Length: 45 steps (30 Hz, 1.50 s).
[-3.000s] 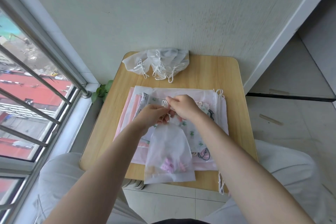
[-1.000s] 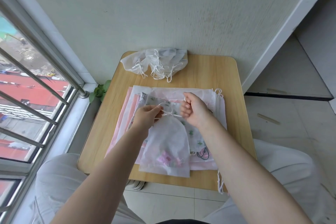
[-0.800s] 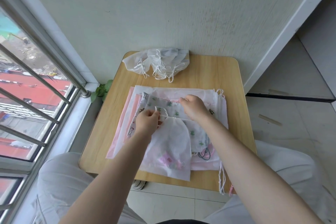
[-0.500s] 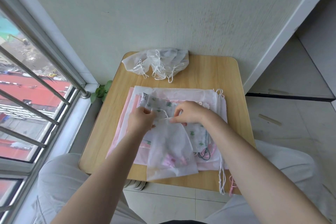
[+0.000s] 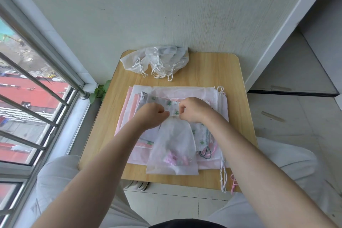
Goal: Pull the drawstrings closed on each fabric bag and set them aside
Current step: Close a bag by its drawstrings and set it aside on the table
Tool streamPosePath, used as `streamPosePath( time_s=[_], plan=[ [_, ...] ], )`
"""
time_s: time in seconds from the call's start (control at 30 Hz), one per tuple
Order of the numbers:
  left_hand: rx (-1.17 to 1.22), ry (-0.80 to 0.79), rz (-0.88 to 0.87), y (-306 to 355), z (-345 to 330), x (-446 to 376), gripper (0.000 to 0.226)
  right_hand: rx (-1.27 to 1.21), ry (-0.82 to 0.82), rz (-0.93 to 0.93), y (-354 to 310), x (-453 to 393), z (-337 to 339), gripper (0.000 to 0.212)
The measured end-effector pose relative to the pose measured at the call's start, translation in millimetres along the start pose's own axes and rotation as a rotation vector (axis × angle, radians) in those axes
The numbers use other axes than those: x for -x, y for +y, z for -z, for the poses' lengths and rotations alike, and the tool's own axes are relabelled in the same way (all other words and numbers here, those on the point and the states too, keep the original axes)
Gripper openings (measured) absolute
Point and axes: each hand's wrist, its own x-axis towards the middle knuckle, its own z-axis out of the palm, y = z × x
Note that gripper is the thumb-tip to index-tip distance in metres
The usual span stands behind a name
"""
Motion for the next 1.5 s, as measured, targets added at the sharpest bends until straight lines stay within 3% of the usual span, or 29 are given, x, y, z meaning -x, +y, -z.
streamPosePath(
  time_s=[0.17,0.33,0.57,0.73,0.83,0.93,1.0,1.13,1.27,1.4,1.5],
  plan=[
    [0.776,-0.1,0.135,2.7,5.0,7.2,0.025,-0.026,-0.013,0.036,-5.1,-3.2,-3.5,0.006],
    [1.051,-0.184,0.117,0.1,-4.1,10.1,0.022,-0.02,-0.006,0.049,-6.7,-2.3,-3.3,0.005],
    [0.713,0.039,0.147,4.3,-10.2,6.7,0.017,-0.238,-0.094,0.037,-5.9,-1.9,2.1,0.016],
    [0.663,-0.091,0.109,6.0,-8.5,7.4,0.022,-0.485,-0.042,-0.016,-11.7,1.6,15.5,0.023],
    [0.55,-0.089,0.043,3.6,-10.7,8.5,0.023,-0.66,0.056,0.05,-17.9,-0.5,16.2,0.019],
    [0.652,-0.09,0.06,1.8,-10.6,9.0,0.021,-0.882,0.214,0.186,-19.1,-4.0,12.7,0.044],
    [0.774,-0.119,0.107,1.5,-7.7,10.5,0.023,-0.774,0.229,0.178,-14.2,-6.1,4.7,0.044],
    [0.87,-0.131,0.176,3.7,-3.6,10.9,0.029,-0.635,0.104,0.131,-5.6,-5.2,-21.3,0.019],
    [0.885,-0.146,0.189,5.8,-5.1,11.8,0.029,-0.617,0.205,0.117,-3.8,-3.4,-29.5,0.008],
    [0.906,-0.155,0.167,1.3,-9.4,14.4,0.029,-0.534,0.14,0.159,-0.9,-4.0,-27.9,0.009],
    [0.937,-0.084,0.173,-6.4,-15.1,13.1,0.026,-0.652,0.051,0.136,9.1,-1.0,-27.9,0.014]
  ],
)
